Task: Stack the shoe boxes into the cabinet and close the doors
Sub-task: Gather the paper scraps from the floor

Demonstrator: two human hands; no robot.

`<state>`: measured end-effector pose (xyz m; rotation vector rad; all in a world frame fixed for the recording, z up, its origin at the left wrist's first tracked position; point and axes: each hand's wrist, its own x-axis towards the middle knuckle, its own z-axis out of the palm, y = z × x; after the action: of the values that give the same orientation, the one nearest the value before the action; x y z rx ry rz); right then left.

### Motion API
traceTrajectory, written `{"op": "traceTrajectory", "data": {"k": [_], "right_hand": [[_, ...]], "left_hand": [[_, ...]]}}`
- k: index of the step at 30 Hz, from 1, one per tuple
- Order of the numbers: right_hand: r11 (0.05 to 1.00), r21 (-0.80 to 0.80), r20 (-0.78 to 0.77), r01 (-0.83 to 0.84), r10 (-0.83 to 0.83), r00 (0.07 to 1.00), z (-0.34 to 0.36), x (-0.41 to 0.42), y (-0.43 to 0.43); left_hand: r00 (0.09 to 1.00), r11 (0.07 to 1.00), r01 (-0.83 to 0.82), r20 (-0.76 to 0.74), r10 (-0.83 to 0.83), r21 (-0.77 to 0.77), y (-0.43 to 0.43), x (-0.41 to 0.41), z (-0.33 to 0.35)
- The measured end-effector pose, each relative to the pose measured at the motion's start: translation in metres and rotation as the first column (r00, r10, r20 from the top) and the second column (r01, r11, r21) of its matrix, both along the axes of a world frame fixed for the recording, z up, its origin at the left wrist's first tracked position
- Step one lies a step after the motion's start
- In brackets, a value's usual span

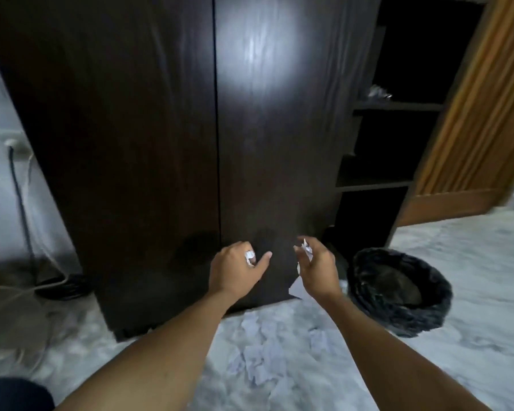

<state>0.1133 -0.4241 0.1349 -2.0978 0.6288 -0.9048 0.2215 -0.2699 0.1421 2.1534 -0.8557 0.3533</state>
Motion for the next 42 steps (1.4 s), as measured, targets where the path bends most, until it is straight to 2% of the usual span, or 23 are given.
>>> {"op": "traceTrajectory", "data": {"k": [5, 8, 15, 19, 22, 24, 27, 31, 34, 37, 40, 42], "right_hand": [[0.990, -0.119, 0.010, 0.079, -0.078, 0.997, 0.078, -0.046, -0.063], [0.963, -0.195, 0.010, 0.185, -0.187, 0.982, 0.116, -0.066, -0.098], [0.900, -0.297, -0.030, 0.318, -0.342, 0.939, 0.141, -0.117, -0.171], [0.894, -0.192, 0.009, 0.405, -0.411, 0.912, 0.095, -0.134, -0.218], [0.908, -0.122, -0.131, 0.400, -0.415, 0.901, 0.046, -0.146, -0.255], [0.901, -0.055, -0.140, 0.430, -0.434, 0.890, 0.021, -0.151, -0.277], [0.883, 0.048, -0.145, 0.468, -0.457, 0.878, -0.013, -0.147, -0.296], [0.814, 0.228, -0.115, 0.535, -0.523, 0.844, -0.042, -0.133, -0.306], [0.762, 0.349, -0.100, 0.546, -0.549, 0.830, -0.053, -0.122, -0.309], [0.751, 0.408, -0.085, 0.519, -0.535, 0.841, -0.060, -0.112, -0.309], [0.767, 0.433, -0.072, 0.475, -0.495, 0.866, -0.060, -0.106, -0.307], [0.741, 0.495, -0.088, 0.454, -0.477, 0.874, -0.061, -0.103, -0.305]], "left_hand": [[0.982, 0.975, 0.164, 0.114, -0.147, -0.151, -0.059, -0.028, 0.069], [0.965, 0.950, 0.241, 0.157, -0.212, -0.198, -0.091, -0.035, 0.094], [0.920, 0.905, 0.391, 0.105, -0.378, -0.169, -0.195, -0.059, 0.094], [0.888, 0.880, 0.461, 0.055, -0.457, -0.114, -0.262, -0.077, 0.058], [0.874, 0.876, 0.482, -0.055, -0.483, -0.024, -0.304, -0.081, 0.013], [0.875, 0.884, 0.467, -0.148, -0.461, 0.008, -0.327, -0.080, -0.009], [0.846, 0.908, 0.415, -0.341, -0.410, -0.060, -0.366, -0.079, -0.036], [0.714, 0.918, 0.345, -0.581, -0.391, -0.194, -0.400, -0.094, -0.070], [0.661, 0.925, 0.299, -0.649, -0.377, -0.233, -0.409, -0.106, -0.079], [0.634, 0.932, 0.263, -0.683, -0.362, -0.250, -0.412, -0.112, -0.078], [0.612, 0.928, 0.297, -0.700, -0.367, -0.227, -0.412, -0.113, -0.079], [0.604, 0.919, 0.346, -0.705, -0.372, -0.189, -0.410, -0.111, -0.080]]}}
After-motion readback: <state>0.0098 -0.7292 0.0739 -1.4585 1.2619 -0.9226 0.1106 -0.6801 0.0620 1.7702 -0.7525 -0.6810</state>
